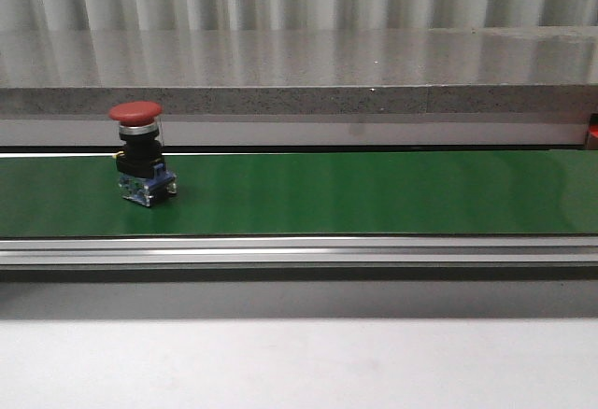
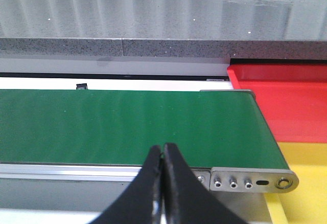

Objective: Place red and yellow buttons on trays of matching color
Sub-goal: 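Grasp a yellow mushroom button on the table with the left gripper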

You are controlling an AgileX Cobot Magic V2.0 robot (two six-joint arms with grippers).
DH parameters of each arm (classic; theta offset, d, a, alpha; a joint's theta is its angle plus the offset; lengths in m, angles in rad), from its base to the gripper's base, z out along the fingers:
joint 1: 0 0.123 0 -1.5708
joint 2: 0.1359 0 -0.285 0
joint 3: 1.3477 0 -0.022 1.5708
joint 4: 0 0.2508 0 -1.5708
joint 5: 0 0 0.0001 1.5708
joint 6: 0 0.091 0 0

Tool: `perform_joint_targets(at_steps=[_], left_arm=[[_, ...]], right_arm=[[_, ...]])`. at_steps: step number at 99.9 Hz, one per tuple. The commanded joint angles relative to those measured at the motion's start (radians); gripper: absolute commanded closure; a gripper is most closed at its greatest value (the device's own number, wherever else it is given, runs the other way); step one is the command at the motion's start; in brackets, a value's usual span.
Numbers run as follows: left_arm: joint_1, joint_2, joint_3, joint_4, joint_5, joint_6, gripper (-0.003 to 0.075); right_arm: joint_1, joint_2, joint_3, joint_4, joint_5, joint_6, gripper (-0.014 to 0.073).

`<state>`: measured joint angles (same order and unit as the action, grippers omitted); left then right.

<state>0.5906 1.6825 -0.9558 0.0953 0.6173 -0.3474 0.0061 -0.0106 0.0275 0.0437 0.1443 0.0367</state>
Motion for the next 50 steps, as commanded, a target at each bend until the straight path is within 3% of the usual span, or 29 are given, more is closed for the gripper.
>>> perform_joint_targets(at_steps=[1,16,42,50], left_arm=[[-0.001,-0.023,-0.041,-0.008,-0.020,0.000,0.0069],[-0.001,-0.024,-0.041,-0.012,-0.022,0.000,0.0219],[-0.001,-0.024,-0.041,-0.013,-0.003,0.000,0.0666],[-0.001,-0.031,-0.041,-0.013,0.018,0.000,0.0738]], right_arm=[[-0.005,-0.016,0.001,-0.010,-0.079,-0.001,0.0661],[-0.005,-0.016,0.001,-0.010,-0.079,-0.001,0.0661],[-0.005,-0.016,0.001,-0.010,-0.079,-0.001,0.0661],[-0.005,-0.016,0.001,-0.010,-0.079,-0.001,0.0661]])
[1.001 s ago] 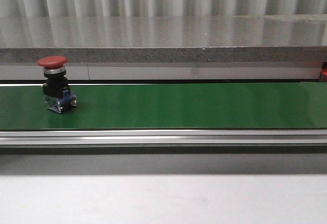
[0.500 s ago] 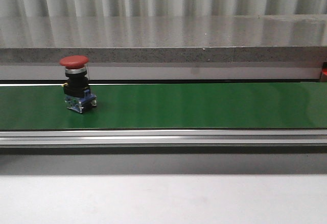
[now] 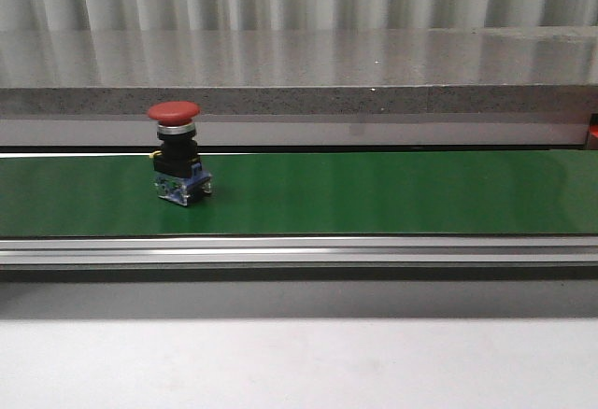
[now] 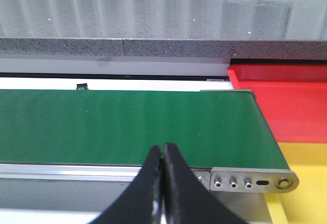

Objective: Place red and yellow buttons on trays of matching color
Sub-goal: 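Grasp a yellow mushroom button on the table with the left gripper, then set the yellow button on the green belt and open the left gripper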

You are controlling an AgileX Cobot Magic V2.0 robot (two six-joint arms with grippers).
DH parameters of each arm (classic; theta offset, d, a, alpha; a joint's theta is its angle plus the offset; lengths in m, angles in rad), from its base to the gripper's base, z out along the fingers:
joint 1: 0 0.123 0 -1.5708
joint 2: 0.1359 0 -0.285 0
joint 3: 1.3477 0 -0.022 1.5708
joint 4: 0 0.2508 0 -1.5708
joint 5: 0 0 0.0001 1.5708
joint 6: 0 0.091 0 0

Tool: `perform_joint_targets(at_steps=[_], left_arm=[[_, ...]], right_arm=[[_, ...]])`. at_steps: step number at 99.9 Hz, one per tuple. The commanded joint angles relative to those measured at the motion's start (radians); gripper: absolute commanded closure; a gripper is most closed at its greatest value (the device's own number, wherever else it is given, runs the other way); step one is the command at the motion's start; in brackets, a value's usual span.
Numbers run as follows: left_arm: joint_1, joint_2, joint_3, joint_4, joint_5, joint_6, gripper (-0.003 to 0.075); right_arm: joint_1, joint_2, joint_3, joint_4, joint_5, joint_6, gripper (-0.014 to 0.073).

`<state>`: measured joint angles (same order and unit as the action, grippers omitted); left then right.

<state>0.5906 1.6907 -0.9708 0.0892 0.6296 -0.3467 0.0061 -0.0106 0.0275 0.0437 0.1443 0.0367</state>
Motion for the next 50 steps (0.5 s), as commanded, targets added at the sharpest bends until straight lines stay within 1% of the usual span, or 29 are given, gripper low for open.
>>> perform_joint_targets(at_steps=[1,17,29,38,50], left_arm=[[-0.001,-0.040,-0.026,-0.006,0.011,0.000,0.0738],[-0.001,-0.097,-0.026,-0.003,0.044,0.013,0.0740],[-0.008,-0.182,-0.026,-0.003,0.060,0.023,0.0740],[-0.040,-0.267,-0.026,-0.004,0.089,0.042,0.0740],[-0.116,-0.372,-0.026,-0.006,0.101,0.062,0.0740]], right_arm=[[-0.005,-0.016,0.001,-0.010,-0.079,-0.001,0.0661],[-0.005,-0.016,0.001,-0.010,-0.079,-0.001,0.0661],[-0.005,-0.016,0.001,-0.010,-0.079,-0.001,0.0661],[-0.005,-0.016,0.001,-0.010,-0.079,-0.001,0.0661],[-0.005,-0.016,0.001,-0.010,-0.079,-0.001,0.0661]])
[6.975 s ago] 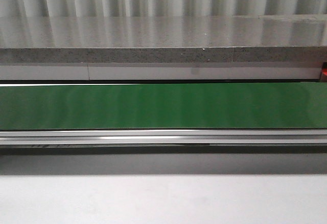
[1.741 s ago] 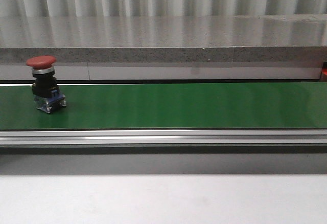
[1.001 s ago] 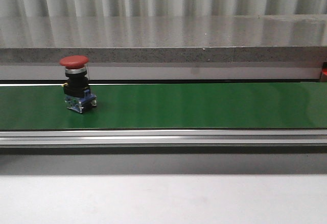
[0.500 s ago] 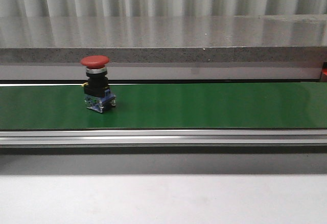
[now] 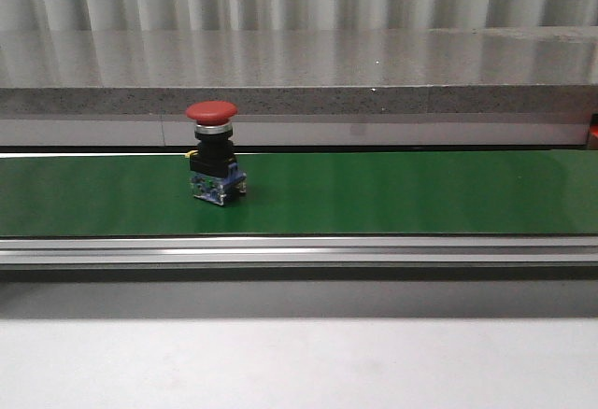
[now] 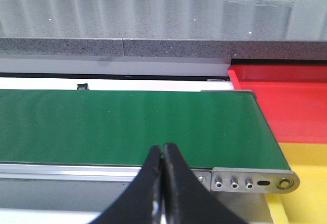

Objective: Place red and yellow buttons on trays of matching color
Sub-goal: 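Set the yellow button on the green belt and open the left gripper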

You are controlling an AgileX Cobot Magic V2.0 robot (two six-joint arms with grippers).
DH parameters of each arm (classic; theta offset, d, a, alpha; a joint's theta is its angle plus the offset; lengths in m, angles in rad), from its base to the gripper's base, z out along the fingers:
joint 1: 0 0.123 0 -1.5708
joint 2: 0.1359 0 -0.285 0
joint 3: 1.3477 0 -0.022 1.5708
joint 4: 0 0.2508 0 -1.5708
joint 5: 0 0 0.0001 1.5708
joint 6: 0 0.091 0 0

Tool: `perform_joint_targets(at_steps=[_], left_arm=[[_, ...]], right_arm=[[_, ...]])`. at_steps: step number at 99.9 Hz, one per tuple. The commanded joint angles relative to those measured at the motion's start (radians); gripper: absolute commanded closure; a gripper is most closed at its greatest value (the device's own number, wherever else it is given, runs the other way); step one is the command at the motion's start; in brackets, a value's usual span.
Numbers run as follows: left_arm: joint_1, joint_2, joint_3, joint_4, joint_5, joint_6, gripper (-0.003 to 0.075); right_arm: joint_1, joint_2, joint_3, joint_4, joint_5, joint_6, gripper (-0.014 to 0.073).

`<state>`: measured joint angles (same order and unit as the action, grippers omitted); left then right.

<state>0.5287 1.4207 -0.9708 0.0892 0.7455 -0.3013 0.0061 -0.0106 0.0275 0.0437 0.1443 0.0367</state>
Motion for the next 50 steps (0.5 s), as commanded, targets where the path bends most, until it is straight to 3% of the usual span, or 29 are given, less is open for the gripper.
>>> perform_joint_targets(at_steps=[1,21,50], left_arm=[[-0.065,-0.113,-0.026,-0.006,-0.015,0.022,0.0740],[-0.220,-0.195,-0.040,-0.006,-0.017,0.059,0.0740],[-0.398,-0.056,-0.171,-0.008,0.014,0.066,0.0740]], right_arm=[[-0.005,-0.016,0.001,-0.010,-0.079,-0.001,0.0661],[-0.005,-0.016,0.001,-0.010,-0.079,-0.001,0.0661],[-0.005,-0.016,0.001,-0.010,-0.079,-0.001,0.0661]])
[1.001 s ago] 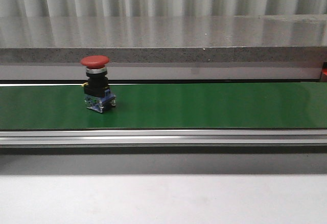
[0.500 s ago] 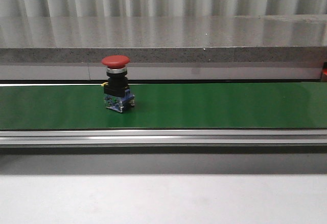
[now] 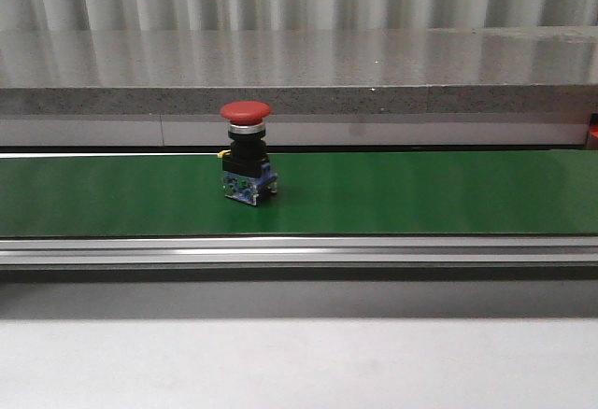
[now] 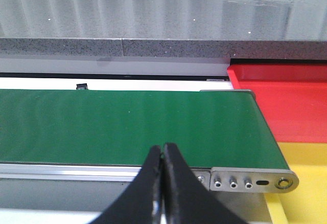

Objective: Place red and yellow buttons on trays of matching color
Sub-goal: 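Set the yellow button on the green belt and open the left gripper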

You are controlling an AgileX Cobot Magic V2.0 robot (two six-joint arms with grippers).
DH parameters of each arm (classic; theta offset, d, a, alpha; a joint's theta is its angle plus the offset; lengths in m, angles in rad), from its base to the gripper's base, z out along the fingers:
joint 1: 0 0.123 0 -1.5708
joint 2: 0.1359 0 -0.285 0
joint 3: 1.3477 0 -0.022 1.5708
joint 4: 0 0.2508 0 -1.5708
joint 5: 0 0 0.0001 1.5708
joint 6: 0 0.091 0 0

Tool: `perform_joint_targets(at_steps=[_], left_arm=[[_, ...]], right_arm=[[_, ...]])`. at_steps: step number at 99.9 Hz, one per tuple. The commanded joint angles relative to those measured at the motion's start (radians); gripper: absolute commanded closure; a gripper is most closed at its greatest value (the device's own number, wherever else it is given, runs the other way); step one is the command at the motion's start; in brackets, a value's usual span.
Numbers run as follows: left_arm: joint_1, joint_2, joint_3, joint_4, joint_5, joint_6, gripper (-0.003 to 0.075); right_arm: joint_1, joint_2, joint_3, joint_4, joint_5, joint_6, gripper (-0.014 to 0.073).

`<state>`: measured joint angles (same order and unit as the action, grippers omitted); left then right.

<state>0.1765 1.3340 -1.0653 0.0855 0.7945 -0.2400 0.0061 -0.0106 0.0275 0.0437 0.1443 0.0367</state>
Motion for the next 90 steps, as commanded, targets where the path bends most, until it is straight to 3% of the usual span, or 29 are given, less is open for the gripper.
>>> perform_joint_targets(at_steps=[1,30,73,83,90], left_arm=[[-0.049,0.036,-0.080,-0.004,-0.031,0.005,0.0740],[-0.138,0.227,-0.227,-0.034,0.009,0.023,0.0740],[-0.144,0.338,-0.278,-0.091,0.105,0.086,0.0731],[-0.144,0.338,-0.278,-0.106,0.116,0.099,0.0652],[-0.144,0.338,-0.278,-0.111,0.124,0.102,0.0537]], right_arm=[[-0.005,-0.016,0.001,-0.010,-0.079,-0.001,0.0661],[-0.005,-0.016,0.001,-0.010,-0.079,-0.001,0.0661],[-0.005,-0.016,0.001,-0.010,-0.079,-0.001,0.0661],[-0.005,-0.016,0.001,-0.010,-0.079,-0.001,0.0661],[-0.005,-0.016,0.001,-0.010,-0.079,-0.001,0.0661]])
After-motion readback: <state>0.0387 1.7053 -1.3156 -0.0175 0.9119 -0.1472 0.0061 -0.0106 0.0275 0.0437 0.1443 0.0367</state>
